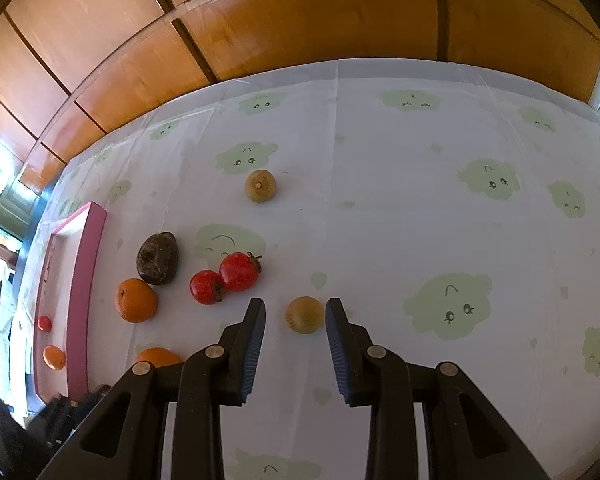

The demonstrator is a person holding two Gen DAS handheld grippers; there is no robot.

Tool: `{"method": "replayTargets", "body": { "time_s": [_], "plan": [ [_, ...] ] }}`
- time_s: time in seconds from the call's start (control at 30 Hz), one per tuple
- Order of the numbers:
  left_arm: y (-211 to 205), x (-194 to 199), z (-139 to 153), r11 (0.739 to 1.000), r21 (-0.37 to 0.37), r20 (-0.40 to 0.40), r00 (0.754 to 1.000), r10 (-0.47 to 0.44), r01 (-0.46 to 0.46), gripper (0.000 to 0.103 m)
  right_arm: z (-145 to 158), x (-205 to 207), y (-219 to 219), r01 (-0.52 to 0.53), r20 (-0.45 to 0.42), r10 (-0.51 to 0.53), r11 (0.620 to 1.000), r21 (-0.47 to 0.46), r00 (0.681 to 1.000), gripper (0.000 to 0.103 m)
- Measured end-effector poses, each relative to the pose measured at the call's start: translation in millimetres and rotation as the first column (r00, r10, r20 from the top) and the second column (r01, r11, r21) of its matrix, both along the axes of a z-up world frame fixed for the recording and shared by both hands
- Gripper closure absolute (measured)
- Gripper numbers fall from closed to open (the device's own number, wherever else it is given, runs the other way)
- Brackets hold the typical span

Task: Organize fruits
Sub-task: 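Lift the brown fruit with the left tool while the right tool grasps a tan fruit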

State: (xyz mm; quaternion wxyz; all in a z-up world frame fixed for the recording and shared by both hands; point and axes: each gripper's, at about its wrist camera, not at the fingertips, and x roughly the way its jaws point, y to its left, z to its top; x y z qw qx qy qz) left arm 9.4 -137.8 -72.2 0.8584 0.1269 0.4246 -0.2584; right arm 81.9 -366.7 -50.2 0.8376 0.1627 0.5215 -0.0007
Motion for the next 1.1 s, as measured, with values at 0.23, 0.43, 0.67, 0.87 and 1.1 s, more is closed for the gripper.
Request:
{"method": "replayTargets", "body": {
  "time_s": [0.23, 0.43, 0.67, 0.87, 1.1],
  "plan": [
    [-1.2, -2.0, -12.3, 1.0, -0.02, 0.005, 1.0, 0.009, -0.008, 0.056, -6.7, 1.6, -0.6, 0.024, -0.012, -0.024, 1.0, 0.008, 1.0, 0.072],
    [2.0, -7.0, -14.7, 1.0, -0.024, 0.033, 0.999, 0.008, -0.008, 0.056, -14.5, 5.6, 7.5, 0.006, -0.03, -0.007, 1.0, -0.014, 1.0, 0.072],
    [4.0, -9.8, -14.8, 1.0, -0.029, 0.045, 0.999, 0.008, -0.007, 0.056, -17.6, 8.4, 10.9, 0.008, -0.031, -0.009, 0.998, -0.055, 0.999, 0.072],
    [4.6, -13.6, -15.2, 1.0, -0.026, 0.054, 0.999, 0.01, -0.008, 0.056, -22.5, 12.0, 12.8, 0.01, -0.043, -0.013, 0.996, -0.089, 0.999, 0.072],
    [4.8, -14.2, -14.9, 1.0, -0.026, 0.057, 0.998, 0.008, -0.006, 0.056, -32.9, 15.5, 22.6, -0.028, -0.076, 0.015, 0.985, -0.17, 0.997, 0.078]
  ]
}}
